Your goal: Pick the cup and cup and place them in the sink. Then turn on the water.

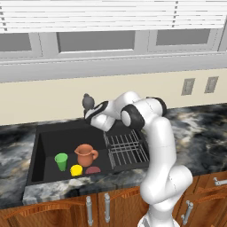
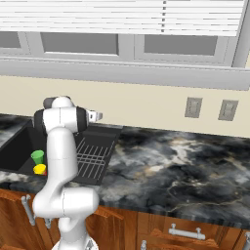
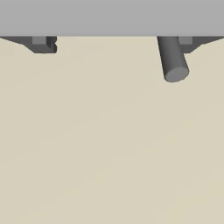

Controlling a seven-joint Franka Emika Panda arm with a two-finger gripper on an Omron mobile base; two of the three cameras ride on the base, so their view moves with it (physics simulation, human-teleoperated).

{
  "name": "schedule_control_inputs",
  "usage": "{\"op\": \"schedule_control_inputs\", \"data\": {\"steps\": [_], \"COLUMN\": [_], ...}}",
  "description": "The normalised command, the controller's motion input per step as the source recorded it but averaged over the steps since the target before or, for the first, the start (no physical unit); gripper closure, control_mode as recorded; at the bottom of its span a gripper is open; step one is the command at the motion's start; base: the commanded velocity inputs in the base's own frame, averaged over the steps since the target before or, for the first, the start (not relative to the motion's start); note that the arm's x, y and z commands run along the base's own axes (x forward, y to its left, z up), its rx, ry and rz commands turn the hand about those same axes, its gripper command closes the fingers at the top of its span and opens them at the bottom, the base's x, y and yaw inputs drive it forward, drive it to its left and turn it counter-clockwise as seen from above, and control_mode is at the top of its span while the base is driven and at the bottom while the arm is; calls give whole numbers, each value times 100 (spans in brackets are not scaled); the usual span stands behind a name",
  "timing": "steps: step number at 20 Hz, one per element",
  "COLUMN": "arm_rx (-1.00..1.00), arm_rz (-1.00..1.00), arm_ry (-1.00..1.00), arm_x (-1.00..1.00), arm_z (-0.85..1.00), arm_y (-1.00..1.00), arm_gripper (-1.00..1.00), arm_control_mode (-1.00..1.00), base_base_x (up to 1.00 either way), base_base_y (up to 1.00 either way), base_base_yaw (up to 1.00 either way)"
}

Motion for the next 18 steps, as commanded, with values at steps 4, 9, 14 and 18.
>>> {"op": "schedule_control_inputs", "data": {"steps": [4,9,14,18], "arm_rx": [0,0,0,1], "arm_rz": [6,5,4,0], "arm_ry": [0,0,0,0], "arm_x": [0,0,0,1], "arm_z": [0,0,0,0], "arm_y": [-33,-34,-34,-34], "arm_gripper": [-100,-100,-100,-100], "arm_control_mode": [-100,-100,-100,-100], "base_base_x": [0,0,0,0], "base_base_y": [0,0,0,0], "base_base_yaw": [0,0,0,0]}}
